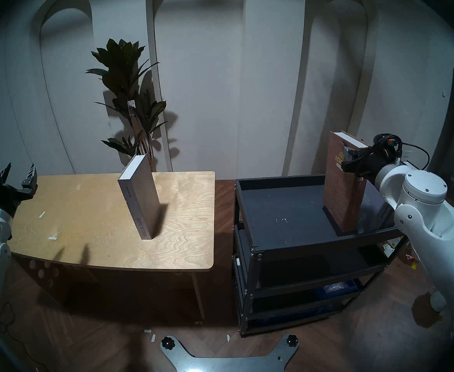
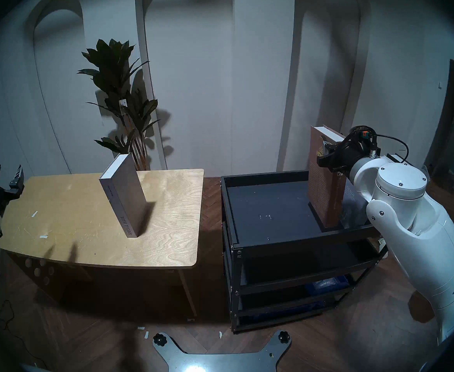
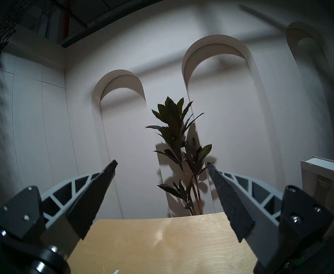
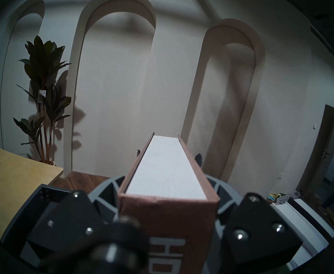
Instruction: Move the books from the display table onto the shelf, standing them upright with spines facing out and tallest at one end
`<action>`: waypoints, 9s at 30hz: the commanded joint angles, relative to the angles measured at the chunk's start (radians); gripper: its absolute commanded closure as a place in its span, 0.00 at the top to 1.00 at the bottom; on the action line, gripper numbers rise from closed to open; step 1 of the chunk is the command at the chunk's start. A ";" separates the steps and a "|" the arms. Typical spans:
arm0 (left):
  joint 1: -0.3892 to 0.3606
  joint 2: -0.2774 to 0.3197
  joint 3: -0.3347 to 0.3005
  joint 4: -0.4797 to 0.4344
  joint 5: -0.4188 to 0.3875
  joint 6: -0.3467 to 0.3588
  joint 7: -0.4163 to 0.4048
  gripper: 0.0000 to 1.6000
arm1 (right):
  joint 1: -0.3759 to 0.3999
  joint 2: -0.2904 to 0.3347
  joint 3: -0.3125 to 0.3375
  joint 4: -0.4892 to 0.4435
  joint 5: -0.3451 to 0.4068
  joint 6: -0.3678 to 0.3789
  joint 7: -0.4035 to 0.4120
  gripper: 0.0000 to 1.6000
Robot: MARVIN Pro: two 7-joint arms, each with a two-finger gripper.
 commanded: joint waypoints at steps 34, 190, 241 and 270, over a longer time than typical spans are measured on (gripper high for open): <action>-0.004 0.007 -0.019 -0.007 0.001 -0.001 -0.002 1.00 | -0.262 -0.102 0.178 -0.005 -0.041 -0.132 0.050 0.13; 0.052 -0.140 -0.342 -0.090 -0.142 0.308 0.017 1.00 | 0.397 -0.856 -1.043 0.241 -0.340 -0.198 -0.307 1.00; 0.007 -0.126 -0.340 -0.051 -0.126 0.309 -0.047 1.00 | 0.766 -1.275 -1.335 0.887 -0.292 -0.383 -0.548 1.00; -0.021 -0.120 -0.339 -0.021 -0.120 0.308 -0.100 1.00 | 0.891 -1.369 -1.402 1.151 -0.158 -0.645 -0.675 1.00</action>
